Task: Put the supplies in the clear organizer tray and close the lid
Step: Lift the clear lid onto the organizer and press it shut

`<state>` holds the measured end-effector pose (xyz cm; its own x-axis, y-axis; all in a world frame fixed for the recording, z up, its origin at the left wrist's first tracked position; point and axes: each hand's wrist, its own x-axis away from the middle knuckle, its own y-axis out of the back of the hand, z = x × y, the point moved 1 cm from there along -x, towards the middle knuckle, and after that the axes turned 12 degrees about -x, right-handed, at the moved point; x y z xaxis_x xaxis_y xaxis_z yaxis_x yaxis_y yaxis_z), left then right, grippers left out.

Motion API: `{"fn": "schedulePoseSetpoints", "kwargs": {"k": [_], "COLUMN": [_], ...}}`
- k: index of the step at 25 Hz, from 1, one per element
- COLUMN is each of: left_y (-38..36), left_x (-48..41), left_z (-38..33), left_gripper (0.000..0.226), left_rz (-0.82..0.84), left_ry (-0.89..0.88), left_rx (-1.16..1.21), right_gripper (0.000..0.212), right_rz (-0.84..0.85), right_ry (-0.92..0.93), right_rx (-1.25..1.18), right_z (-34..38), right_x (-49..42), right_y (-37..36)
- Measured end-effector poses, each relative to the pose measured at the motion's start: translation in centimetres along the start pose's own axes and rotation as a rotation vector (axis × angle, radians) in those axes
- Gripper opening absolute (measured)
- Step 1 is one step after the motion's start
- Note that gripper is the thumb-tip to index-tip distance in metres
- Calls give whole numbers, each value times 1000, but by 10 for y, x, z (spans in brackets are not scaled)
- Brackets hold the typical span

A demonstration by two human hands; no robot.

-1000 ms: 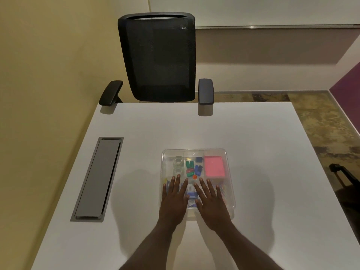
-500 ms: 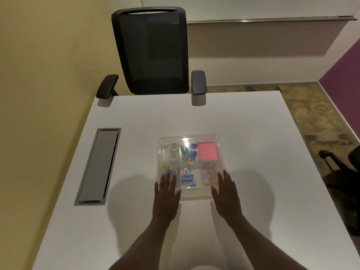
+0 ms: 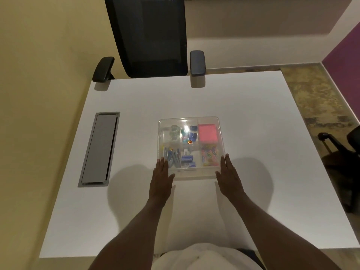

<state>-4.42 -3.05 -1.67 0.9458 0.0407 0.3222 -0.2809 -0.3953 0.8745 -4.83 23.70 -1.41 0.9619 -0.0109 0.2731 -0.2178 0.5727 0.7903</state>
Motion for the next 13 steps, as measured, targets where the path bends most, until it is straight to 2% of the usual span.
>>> {"fn": "schedulePoseSetpoints", "kwargs": {"k": [13], "left_y": [4], "left_x": [-28], "left_z": [-5], "left_gripper": [54], "left_rz": [-100], "left_ry": [160], "left_rx": [106], "right_gripper": [54], "right_rz": [4], "right_ry": [-106], "right_rx": [-117], "right_z": [12], "right_x": [-39], "right_y": [14]}}
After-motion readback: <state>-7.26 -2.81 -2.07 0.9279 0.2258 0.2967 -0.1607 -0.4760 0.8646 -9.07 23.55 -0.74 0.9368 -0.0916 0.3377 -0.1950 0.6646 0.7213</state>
